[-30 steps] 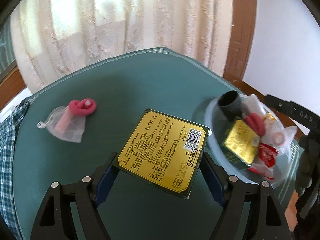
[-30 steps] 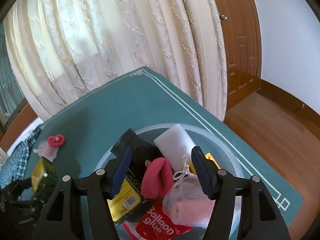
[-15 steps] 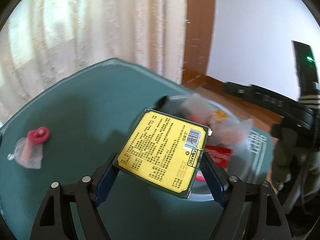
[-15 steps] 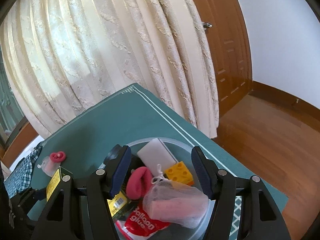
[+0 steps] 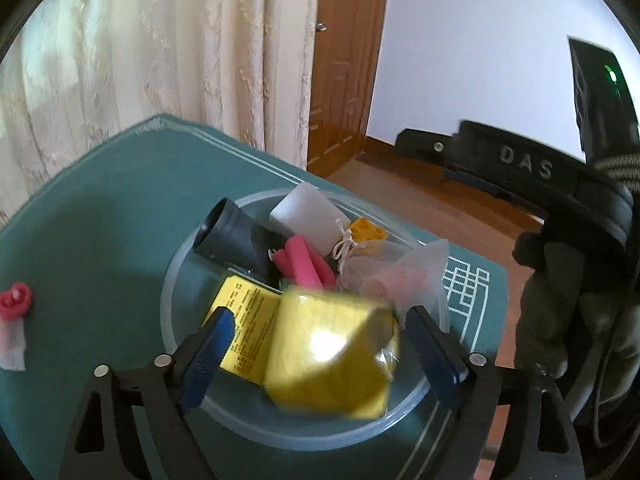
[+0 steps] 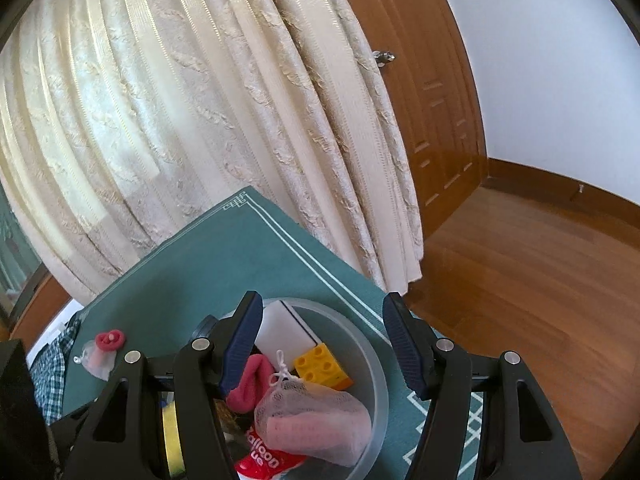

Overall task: Organize objects
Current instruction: 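Carry the yellow box and pink curler into the basin and open both tools, then grasp the white mesh bag holding a pink curler with the left tool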

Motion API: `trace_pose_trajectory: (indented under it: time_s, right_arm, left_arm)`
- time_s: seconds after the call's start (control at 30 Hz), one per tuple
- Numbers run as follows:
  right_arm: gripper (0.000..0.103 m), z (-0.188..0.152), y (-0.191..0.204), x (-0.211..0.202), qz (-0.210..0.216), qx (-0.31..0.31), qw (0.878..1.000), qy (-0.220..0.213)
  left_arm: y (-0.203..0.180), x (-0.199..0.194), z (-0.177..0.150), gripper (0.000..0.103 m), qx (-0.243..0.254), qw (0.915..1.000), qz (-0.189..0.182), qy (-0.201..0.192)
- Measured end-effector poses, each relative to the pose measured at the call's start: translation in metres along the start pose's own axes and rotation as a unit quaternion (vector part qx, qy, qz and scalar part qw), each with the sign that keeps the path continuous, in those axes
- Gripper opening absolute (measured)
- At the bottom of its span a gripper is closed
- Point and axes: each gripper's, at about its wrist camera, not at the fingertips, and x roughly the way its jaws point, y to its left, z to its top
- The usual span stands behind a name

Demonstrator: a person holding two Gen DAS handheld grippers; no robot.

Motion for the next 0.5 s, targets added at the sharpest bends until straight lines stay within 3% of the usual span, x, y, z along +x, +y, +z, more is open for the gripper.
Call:
trace_pose_trajectory:
  time_s: [0.5]
  right_arm:
    - [0.064,-0.008,0.009,0.001,0.006,-0.009,1.0,0.01]
  left_arm:
    - [0.027,-0.024,-0.024,0.093,-0.04,0.9987,0.031,-0.002]
